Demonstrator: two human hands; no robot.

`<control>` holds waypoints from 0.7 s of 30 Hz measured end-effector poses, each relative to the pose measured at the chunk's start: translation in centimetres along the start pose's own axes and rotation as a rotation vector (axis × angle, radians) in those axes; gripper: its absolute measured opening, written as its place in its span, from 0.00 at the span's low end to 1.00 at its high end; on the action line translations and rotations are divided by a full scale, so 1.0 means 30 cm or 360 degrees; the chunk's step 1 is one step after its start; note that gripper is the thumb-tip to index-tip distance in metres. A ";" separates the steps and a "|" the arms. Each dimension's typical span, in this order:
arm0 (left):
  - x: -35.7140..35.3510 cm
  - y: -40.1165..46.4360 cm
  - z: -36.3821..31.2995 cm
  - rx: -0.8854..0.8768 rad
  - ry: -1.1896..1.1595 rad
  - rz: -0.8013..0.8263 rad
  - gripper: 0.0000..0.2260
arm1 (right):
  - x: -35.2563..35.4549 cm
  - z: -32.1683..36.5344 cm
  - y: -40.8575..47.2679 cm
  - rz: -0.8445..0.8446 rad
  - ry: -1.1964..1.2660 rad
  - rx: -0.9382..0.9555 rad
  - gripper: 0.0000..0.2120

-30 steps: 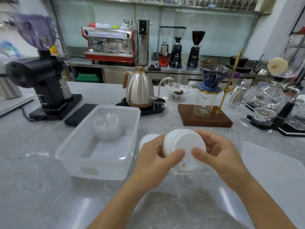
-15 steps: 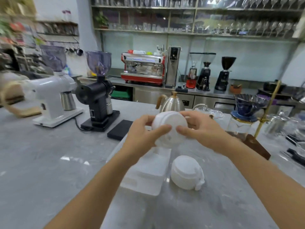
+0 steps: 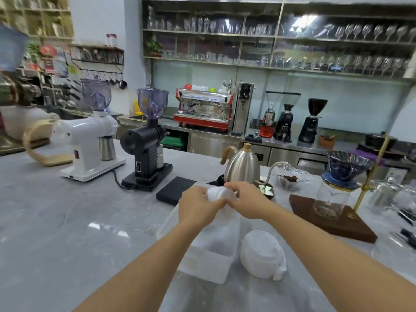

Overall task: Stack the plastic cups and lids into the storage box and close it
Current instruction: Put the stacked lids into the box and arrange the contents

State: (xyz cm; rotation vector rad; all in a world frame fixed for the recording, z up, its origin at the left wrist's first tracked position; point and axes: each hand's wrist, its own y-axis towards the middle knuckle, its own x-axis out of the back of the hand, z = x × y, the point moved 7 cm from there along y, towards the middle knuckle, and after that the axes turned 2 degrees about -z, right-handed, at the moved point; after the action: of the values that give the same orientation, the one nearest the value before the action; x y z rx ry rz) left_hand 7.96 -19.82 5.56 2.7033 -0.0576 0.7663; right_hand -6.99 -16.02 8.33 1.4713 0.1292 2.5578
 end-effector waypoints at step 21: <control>-0.112 -0.015 -0.034 -0.0123 0.0555 0.0132 0.29 | -0.045 -0.082 -0.034 0.0240 -0.0296 -0.0198 0.31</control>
State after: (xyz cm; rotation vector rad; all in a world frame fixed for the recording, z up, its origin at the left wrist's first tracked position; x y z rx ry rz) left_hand 4.64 -19.25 4.51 2.4690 -0.1142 1.2219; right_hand -8.33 -15.24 5.77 1.7185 -0.1703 2.4721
